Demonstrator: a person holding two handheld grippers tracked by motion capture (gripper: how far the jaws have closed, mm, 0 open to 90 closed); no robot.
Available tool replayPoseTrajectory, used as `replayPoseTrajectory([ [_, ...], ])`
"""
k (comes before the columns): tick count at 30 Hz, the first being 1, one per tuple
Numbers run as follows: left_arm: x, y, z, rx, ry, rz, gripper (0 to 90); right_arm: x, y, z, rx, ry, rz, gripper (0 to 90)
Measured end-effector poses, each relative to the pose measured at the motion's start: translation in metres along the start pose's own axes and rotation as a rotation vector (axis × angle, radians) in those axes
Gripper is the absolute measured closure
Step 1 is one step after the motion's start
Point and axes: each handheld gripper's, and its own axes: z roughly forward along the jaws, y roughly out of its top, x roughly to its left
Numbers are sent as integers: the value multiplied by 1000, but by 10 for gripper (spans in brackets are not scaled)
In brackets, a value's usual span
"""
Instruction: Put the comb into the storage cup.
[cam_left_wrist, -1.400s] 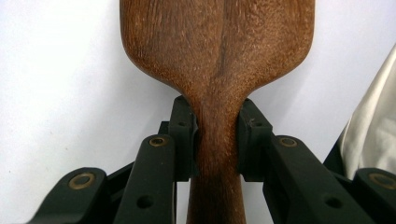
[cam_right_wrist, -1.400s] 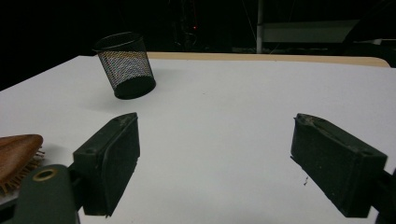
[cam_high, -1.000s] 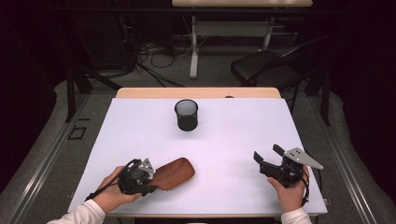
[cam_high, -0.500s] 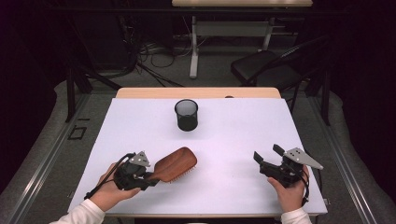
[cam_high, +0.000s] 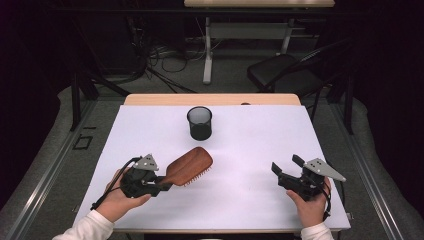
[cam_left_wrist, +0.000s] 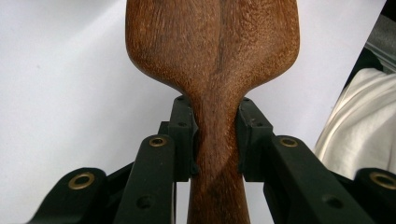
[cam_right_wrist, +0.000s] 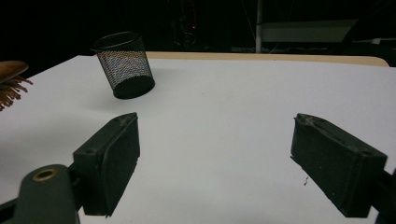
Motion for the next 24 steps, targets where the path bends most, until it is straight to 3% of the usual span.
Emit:
replayPoseTrajectory([
  [10,-3,7,0,-79,1,-30,716,-1,0,0,2,1,0,153],
  [24,-5,25,-4,-105,26,-36,715,-1,0,0,4,2,3,153],
])
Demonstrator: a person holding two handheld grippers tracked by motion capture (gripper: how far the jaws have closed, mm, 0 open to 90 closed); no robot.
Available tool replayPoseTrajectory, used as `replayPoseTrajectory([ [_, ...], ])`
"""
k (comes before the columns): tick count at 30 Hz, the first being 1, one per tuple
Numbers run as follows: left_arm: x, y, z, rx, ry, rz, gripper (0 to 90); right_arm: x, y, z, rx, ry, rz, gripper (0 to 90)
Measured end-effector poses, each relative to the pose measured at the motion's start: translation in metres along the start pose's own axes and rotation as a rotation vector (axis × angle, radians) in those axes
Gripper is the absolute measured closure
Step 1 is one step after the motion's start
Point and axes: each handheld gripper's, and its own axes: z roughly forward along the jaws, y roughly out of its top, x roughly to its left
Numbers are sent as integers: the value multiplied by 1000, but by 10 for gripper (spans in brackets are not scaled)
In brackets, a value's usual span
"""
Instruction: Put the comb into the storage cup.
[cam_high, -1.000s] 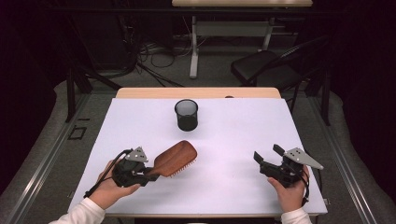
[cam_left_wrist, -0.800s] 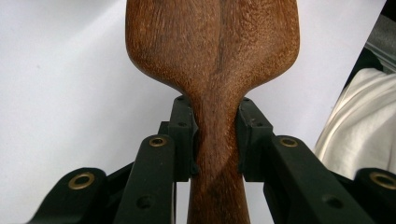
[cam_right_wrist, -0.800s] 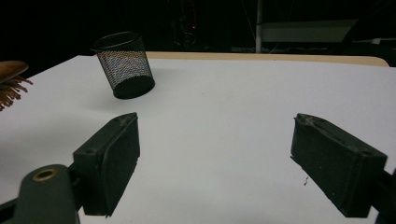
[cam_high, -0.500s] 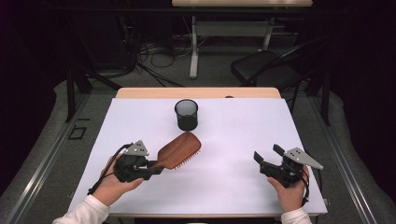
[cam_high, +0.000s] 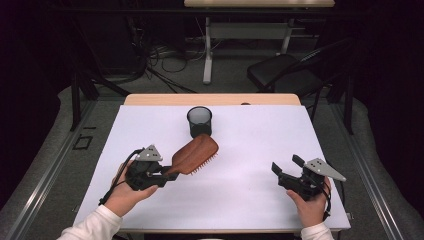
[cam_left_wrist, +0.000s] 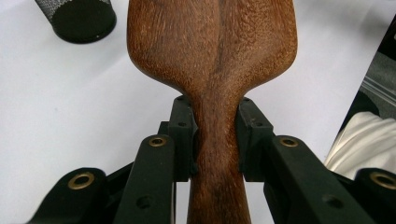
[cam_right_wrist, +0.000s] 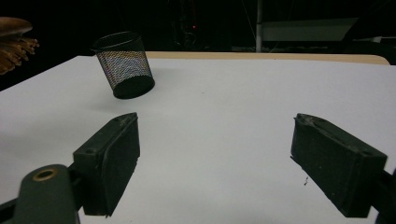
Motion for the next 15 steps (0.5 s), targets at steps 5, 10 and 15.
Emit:
replayPoseTrajectory([
  [5,-1,7,-2,-27,11,-6,714,0,0,0,-1,-1,1,153],
  [10,-1,13,-2,-48,21,-8,714,-1,0,0,0,-3,0,153],
  [15,-2,17,0,-67,23,-6,714,-1,0,0,-1,-3,0,153],
])
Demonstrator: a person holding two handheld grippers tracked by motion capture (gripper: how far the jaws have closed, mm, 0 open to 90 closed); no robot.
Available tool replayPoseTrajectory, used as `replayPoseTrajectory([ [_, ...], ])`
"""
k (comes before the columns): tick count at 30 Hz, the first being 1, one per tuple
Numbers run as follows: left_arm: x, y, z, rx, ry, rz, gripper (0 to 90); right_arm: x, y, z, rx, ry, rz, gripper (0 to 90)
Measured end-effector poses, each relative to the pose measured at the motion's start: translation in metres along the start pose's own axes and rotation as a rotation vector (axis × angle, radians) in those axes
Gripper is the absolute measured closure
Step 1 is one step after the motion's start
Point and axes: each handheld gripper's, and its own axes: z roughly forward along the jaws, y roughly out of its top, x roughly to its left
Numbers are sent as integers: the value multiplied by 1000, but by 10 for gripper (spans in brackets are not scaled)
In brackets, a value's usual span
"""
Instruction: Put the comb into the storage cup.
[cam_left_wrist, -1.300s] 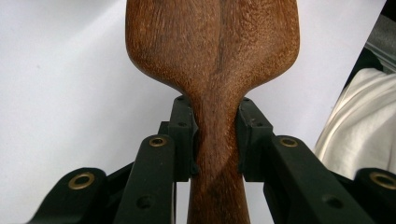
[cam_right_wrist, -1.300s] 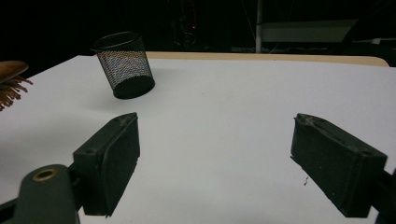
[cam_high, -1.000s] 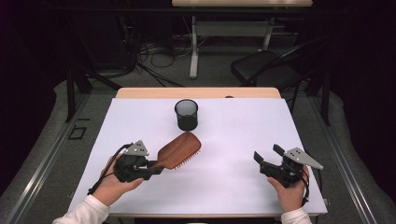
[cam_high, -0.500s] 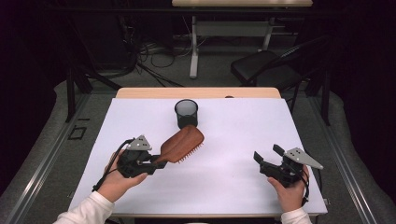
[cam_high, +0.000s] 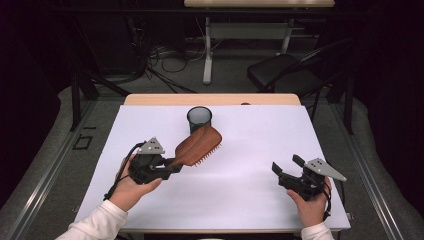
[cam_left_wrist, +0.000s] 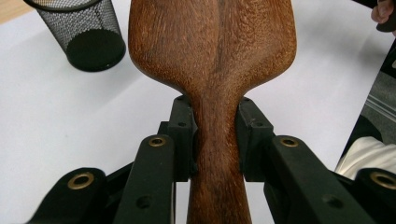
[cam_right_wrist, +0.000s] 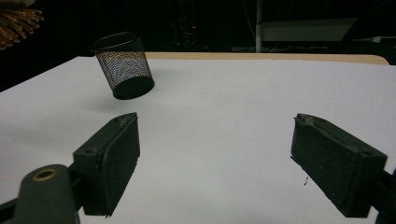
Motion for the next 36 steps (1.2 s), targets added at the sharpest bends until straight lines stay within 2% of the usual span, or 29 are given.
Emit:
replayPoseTrajectory([
  [12,-1,11,4,-52,-9,-14,714,0,0,0,-1,0,0,153],
  [17,-2,14,12,-87,-22,-33,714,0,0,1,0,1,-1,153],
  [28,-6,28,24,-140,-41,-30,714,-1,0,0,-2,1,-2,153],
  [36,-4,35,28,-199,-26,-34,714,-1,0,0,4,2,-9,153],
])
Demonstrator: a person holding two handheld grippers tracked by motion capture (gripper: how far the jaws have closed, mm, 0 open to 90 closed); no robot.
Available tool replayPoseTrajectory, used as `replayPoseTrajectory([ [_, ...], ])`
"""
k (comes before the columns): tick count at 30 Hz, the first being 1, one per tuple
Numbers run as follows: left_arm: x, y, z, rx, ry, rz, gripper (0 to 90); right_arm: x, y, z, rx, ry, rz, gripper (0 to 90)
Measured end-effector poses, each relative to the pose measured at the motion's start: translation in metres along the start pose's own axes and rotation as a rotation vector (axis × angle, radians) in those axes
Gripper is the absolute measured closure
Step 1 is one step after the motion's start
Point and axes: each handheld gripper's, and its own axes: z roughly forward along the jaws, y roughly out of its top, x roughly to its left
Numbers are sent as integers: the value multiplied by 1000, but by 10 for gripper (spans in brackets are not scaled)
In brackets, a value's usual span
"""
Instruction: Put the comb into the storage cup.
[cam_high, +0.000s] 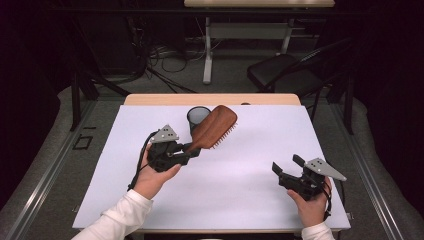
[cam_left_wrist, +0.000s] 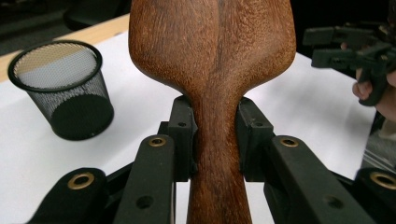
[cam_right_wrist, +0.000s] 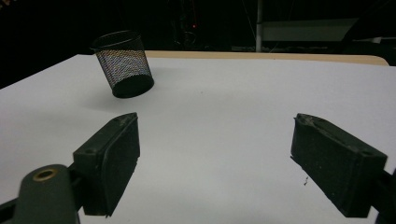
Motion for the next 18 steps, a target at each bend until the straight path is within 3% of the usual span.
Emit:
replayPoseTrajectory([
  [9,8,1,7,-37,17,-19,715,0,0,1,1,1,0,153],
  [18,15,3,12,-84,10,-65,714,0,-1,3,10,0,-7,153],
])
